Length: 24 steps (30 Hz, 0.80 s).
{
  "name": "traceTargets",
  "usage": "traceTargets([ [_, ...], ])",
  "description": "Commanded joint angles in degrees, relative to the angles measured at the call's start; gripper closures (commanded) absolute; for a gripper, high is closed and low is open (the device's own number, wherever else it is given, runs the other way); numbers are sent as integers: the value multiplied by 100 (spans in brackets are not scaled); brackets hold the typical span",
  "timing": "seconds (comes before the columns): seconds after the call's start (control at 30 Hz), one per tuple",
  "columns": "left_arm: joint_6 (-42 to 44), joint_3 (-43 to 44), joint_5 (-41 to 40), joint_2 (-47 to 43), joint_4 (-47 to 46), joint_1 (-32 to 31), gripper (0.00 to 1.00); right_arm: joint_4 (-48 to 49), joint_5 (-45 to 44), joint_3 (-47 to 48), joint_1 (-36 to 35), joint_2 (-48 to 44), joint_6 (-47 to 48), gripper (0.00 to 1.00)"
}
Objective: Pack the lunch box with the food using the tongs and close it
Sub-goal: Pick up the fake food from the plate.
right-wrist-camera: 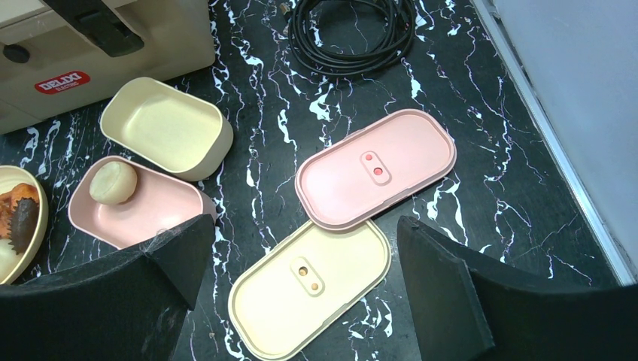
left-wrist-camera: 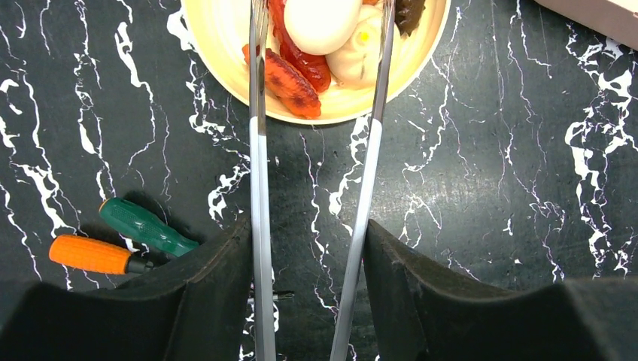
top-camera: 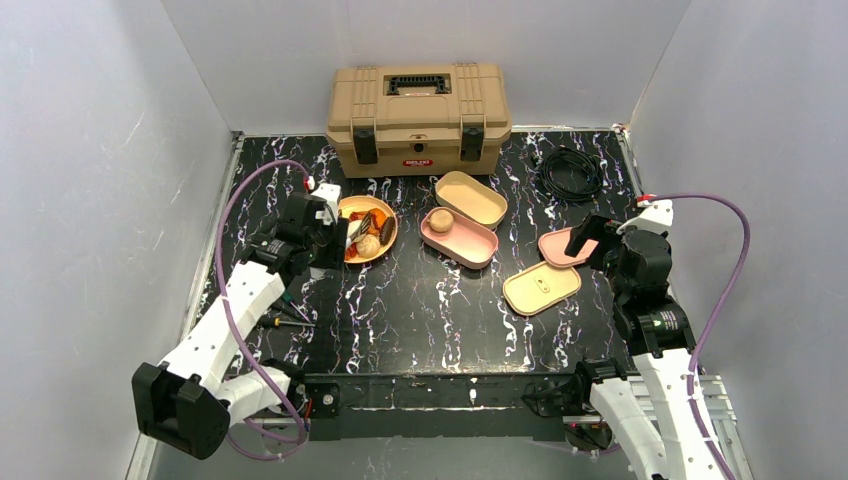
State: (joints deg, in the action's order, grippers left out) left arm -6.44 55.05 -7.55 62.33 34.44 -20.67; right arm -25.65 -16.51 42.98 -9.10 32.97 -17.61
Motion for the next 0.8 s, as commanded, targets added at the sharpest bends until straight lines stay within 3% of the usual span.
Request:
traceTargets([
  [0.0, 11, 85, 255, 49, 11, 127, 50, 122, -39, 228, 14, -51, 64, 0],
  [0.77, 26, 204, 535, 588, 54, 370, 55, 165, -10, 184, 14, -31, 36, 0],
])
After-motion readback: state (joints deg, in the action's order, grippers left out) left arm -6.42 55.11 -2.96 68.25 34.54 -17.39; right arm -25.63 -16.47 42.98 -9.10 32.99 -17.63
